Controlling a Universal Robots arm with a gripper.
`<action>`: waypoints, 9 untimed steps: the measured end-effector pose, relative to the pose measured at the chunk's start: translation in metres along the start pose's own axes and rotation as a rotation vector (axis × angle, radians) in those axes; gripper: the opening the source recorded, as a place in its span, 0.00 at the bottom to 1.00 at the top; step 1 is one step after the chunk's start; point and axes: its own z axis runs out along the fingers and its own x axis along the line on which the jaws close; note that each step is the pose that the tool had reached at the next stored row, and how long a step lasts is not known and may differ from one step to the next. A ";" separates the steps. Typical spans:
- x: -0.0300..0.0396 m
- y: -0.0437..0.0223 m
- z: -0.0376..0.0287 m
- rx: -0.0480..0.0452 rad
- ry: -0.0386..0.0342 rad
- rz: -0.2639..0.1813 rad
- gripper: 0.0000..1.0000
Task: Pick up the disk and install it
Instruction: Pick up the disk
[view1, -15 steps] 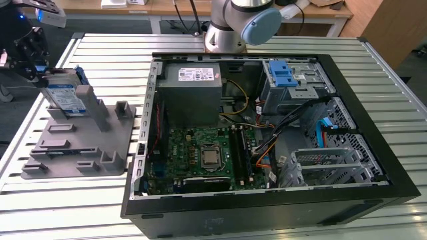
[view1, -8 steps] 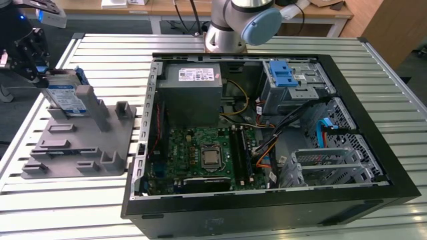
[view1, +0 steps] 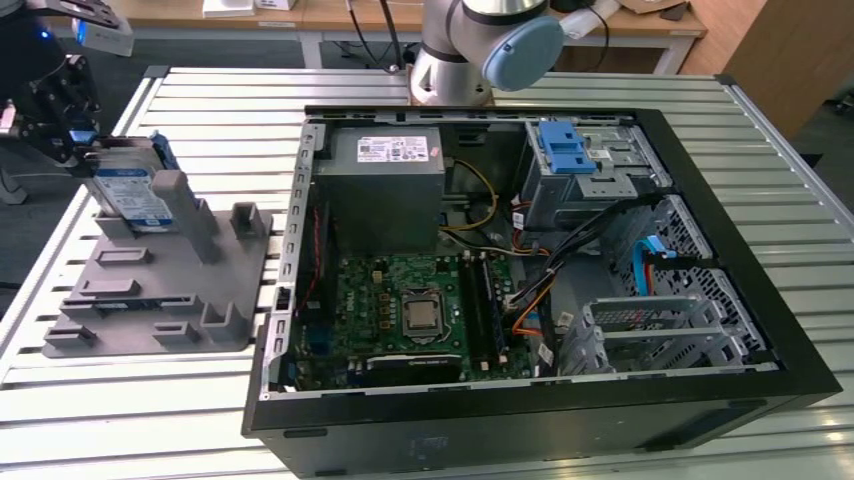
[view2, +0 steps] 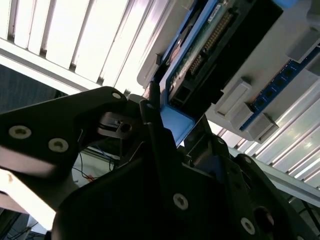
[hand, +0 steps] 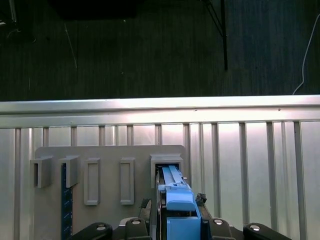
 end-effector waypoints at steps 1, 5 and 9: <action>0.0000 0.0000 0.0003 0.0001 -0.0001 0.000 0.45; 0.0000 0.0000 0.0006 0.0000 0.0000 0.000 0.45; 0.0000 0.0000 0.0007 0.0001 0.0000 0.000 0.44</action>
